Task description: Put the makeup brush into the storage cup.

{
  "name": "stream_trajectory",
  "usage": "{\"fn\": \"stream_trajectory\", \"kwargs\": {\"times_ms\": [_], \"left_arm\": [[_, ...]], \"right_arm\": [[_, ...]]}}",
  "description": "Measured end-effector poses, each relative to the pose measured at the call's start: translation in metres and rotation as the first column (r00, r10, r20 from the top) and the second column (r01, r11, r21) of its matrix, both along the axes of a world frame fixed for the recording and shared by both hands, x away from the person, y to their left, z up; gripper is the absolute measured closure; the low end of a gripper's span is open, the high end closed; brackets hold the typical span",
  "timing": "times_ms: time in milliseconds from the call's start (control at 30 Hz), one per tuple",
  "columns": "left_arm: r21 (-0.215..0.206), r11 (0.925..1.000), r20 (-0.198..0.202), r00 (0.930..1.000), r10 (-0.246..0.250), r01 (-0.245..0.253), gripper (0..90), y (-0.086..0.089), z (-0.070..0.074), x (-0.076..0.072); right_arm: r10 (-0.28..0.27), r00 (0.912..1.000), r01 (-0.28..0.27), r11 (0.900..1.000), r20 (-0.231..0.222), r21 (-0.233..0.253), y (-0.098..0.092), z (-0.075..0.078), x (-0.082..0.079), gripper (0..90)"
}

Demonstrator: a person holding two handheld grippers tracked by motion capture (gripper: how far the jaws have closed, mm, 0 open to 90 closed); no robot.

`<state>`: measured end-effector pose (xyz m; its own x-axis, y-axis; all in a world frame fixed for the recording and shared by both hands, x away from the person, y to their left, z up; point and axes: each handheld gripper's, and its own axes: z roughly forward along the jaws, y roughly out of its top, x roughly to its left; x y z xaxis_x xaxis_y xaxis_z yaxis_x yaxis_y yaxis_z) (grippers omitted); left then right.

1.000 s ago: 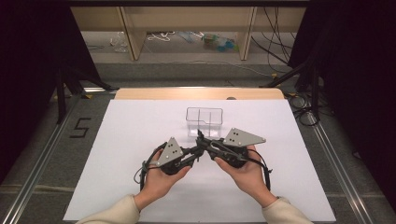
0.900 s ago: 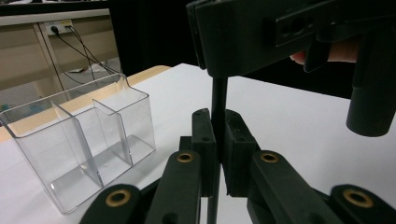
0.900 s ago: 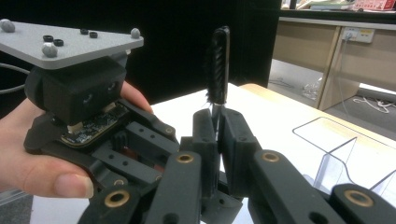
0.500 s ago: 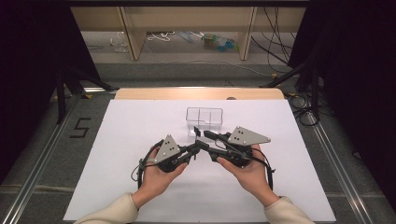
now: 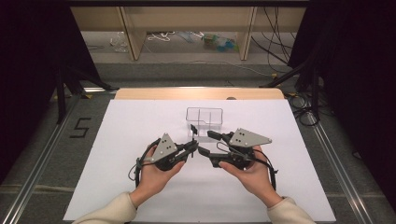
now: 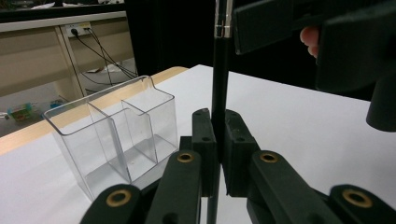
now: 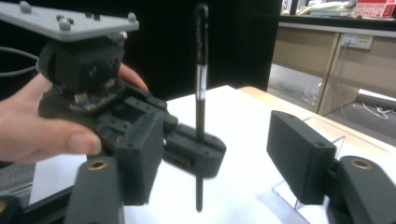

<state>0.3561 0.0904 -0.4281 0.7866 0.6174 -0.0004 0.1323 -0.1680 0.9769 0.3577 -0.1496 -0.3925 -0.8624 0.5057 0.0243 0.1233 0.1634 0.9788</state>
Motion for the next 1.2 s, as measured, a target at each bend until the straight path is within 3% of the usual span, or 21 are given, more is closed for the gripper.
{"fn": "stream_trajectory", "kwargs": {"times_ms": [267,700,1200], "left_arm": [[-0.003,1.0,0.003,1.0,-0.003,0.003,85.0,0.001,0.001,0.001],[-0.01,0.9998,0.009,0.9998,0.015,-0.015,85.0,0.008,0.003,0.002],[-0.012,0.9997,0.011,0.9997,0.023,-0.023,85.0,0.009,0.003,0.003]], "right_arm": [[-0.019,0.9998,0.019,1.0,-0.008,-0.005,-0.012,-0.001,-0.002,24.1],[-0.041,0.999,0.041,0.999,0.019,-0.001,-0.031,-0.001,-0.005,21.4],[-0.061,0.9981,0.061,0.998,0.01,-0.011,-0.057,-0.009,-0.02,20.1]]}}
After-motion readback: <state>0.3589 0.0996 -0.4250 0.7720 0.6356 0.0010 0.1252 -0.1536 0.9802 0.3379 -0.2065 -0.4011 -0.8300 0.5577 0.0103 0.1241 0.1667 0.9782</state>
